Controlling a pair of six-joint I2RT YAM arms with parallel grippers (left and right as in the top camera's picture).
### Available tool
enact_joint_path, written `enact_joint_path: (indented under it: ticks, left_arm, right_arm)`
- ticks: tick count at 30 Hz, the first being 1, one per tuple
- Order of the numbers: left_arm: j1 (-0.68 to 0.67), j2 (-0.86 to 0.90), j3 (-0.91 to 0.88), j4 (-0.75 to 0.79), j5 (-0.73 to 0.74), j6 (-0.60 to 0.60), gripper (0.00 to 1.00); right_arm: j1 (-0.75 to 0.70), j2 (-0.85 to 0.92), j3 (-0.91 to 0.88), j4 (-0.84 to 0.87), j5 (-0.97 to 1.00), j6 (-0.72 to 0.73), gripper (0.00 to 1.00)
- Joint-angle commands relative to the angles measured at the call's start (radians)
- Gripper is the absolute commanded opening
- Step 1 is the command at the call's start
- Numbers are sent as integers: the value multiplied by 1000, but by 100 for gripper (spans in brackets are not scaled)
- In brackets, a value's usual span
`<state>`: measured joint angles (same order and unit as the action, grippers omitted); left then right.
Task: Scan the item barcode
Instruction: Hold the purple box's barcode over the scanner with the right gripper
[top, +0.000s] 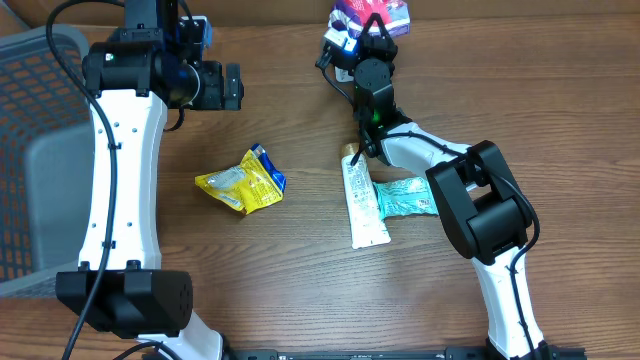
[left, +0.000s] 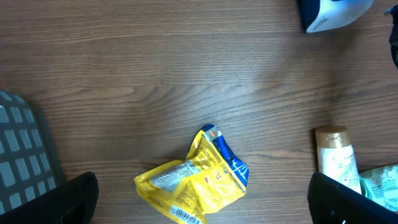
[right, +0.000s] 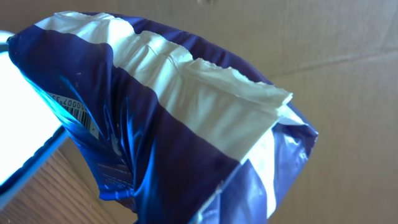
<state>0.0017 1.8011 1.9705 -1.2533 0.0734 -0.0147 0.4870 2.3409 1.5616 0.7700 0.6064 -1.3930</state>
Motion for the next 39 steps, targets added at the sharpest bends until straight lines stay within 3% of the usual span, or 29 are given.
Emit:
enact_joint_path:
  ticks: [1, 11, 21, 39]
  left_arm:
    - [2, 11, -5, 1, -3, 23, 100]
    - [2, 11, -5, 1, -3, 23, 100]
    - [2, 11, -5, 1, -3, 23, 99]
    - [2, 11, -5, 1, -3, 23, 100]
  right_arm:
    - [1, 8, 23, 15, -68, -3, 4]
    - [-57, 11, 24, 14, -119, 1, 4]
    - [-110, 18, 24, -23, -171, 134, 4]
    - [-99, 40, 31, -14, -211, 124, 4]
